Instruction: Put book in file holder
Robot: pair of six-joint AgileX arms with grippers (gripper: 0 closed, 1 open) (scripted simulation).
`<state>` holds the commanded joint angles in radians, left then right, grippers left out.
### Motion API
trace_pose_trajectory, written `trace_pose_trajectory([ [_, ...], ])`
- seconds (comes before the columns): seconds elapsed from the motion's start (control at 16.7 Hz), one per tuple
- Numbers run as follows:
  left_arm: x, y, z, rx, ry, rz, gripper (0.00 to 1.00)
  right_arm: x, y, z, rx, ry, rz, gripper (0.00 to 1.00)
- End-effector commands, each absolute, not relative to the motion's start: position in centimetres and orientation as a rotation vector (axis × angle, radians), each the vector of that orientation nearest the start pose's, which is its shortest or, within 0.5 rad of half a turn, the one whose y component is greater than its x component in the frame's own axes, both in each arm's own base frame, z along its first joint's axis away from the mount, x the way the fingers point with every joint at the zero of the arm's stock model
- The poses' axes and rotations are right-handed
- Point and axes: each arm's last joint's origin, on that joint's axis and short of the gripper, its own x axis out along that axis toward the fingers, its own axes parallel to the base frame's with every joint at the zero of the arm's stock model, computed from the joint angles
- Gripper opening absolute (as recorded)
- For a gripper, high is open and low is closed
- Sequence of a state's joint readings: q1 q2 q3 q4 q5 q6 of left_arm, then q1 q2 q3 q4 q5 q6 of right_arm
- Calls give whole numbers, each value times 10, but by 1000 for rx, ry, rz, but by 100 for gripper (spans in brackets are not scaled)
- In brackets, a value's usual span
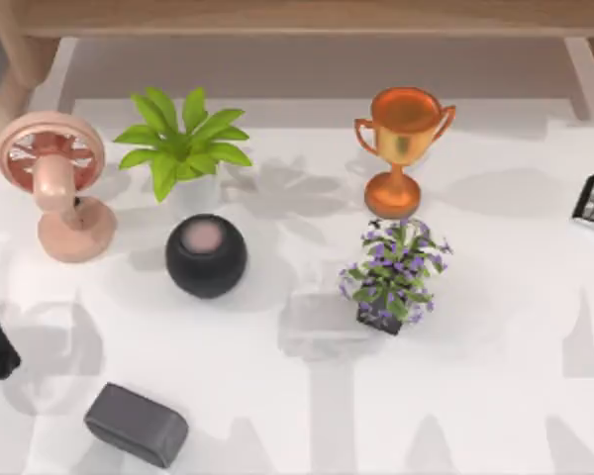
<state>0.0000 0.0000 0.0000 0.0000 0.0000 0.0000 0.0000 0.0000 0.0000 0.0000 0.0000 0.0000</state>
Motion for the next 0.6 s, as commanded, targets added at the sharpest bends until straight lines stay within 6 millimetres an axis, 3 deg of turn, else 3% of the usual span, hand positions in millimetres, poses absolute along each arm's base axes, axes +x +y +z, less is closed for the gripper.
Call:
trace_pose_trajectory([
  [0.18,106,-1,162,0,-2,-1,100,106,-1,160,0,0,0,100],
  [0.3,105,-2,175,-2,-8,-4,100,106,-1,160,0,0,0,100],
  [0.6,112,-8,245,-9,-33,-14,100,106,-1,160,0,0,0,100],
])
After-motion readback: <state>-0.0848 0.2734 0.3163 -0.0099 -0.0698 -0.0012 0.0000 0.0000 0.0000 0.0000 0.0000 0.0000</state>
